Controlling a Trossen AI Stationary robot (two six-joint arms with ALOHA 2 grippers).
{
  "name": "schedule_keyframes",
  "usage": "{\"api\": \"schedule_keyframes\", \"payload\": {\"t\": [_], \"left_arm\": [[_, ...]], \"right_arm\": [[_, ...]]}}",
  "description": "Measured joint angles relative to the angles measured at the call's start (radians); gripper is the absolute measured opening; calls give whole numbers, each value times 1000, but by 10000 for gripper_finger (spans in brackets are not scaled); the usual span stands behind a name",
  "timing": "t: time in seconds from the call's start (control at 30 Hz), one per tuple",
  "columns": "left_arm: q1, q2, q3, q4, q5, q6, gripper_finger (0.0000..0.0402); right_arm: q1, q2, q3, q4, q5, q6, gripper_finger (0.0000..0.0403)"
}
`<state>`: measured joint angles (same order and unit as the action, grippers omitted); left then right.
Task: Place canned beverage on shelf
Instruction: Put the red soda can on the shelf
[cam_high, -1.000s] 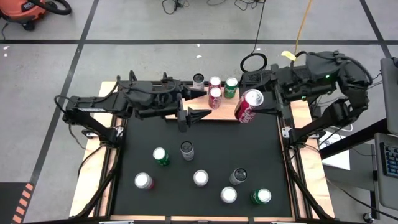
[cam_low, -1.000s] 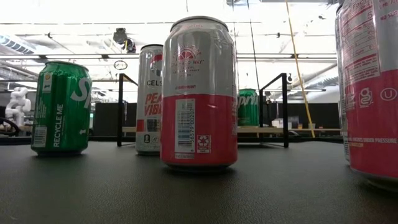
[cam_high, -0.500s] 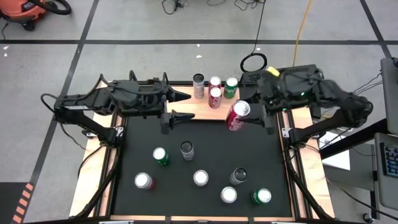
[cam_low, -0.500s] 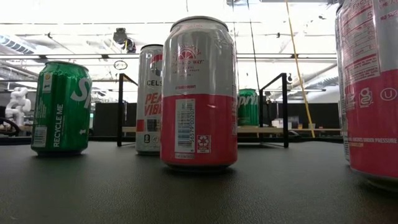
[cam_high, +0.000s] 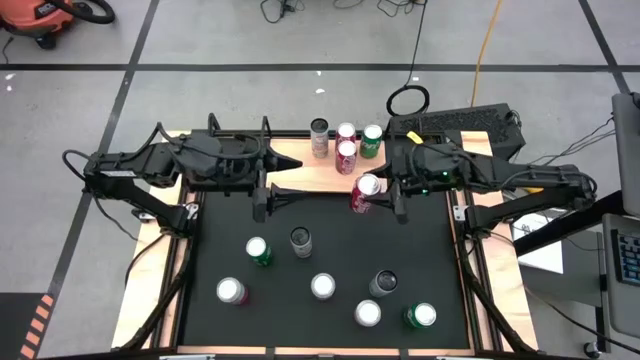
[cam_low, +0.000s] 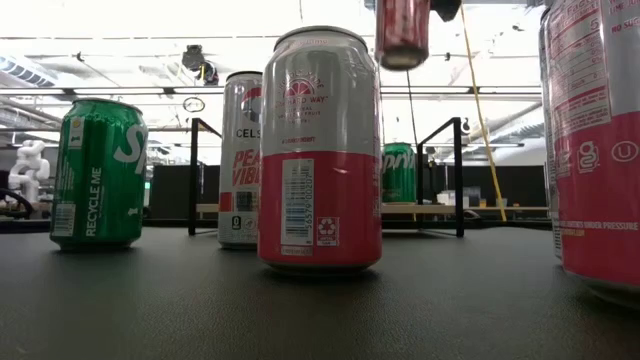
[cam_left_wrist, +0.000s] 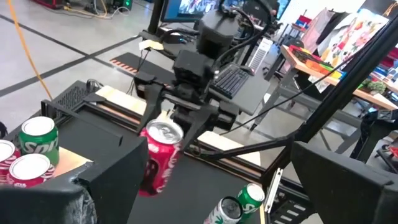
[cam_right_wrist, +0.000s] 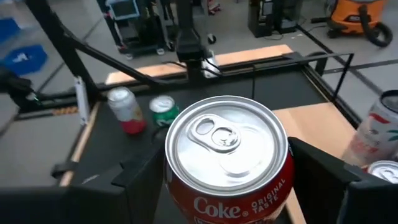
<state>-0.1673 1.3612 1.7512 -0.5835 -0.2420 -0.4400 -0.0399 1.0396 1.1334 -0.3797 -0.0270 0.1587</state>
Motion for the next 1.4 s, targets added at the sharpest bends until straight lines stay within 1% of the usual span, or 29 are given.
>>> {"api": "schedule_keyframes", "payload": {"t": [0.1, 0.27, 0.33, 0.43, 0.5, 0.7, 0.93, 1.03, 1.1, 1.2, 1.3, 1.4], "left_arm": [[0, 2, 0, -4, -5, 0, 397], [0, 2, 0, -3, -53, 1, 397], [2, 2, 0, -3, -56, 2, 397], [3, 2, 0, -3, -58, 2, 397], [3, 2, 0, -3, -60, 2, 397], [3, 2, 0, -3, -62, 2, 397], [3, 2, 0, -3, -62, 1, 397], [3, 2, 0, -4, -62, 1, 397], [3, 2, 0, -6, -62, 1, 397], [3, 2, 0, -10, -62, 1, 397], [3, 2, 0, -10, -62, 1, 397], [3, 2, 0, -10, -62, 5, 397]], "right_arm": [[-38, 7, -27, 18, -5, -53, 265], [-112, 34, -39, 23, -7, -150, 265], [-146, 54, -39, 34, -52, -174, 265], [-192, 94, -39, 65, -128, -177, 265], [-215, 126, -39, 89, -158, -175, 265], [-250, 210, -39, 211, -186, -149, 265], [-273, 240, -39, 217, -186, -110, 265], [-274, 229, -82, 248, -186, -82, 265], [-274, 213, -139, 273, -188, -55, 265], [-273, 192, -230, 355, -191, -19, 265], [-278, 185, -278, 424, -214, -25, 265], [-291, 193, -281, 432, -243, -80, 265]]}}
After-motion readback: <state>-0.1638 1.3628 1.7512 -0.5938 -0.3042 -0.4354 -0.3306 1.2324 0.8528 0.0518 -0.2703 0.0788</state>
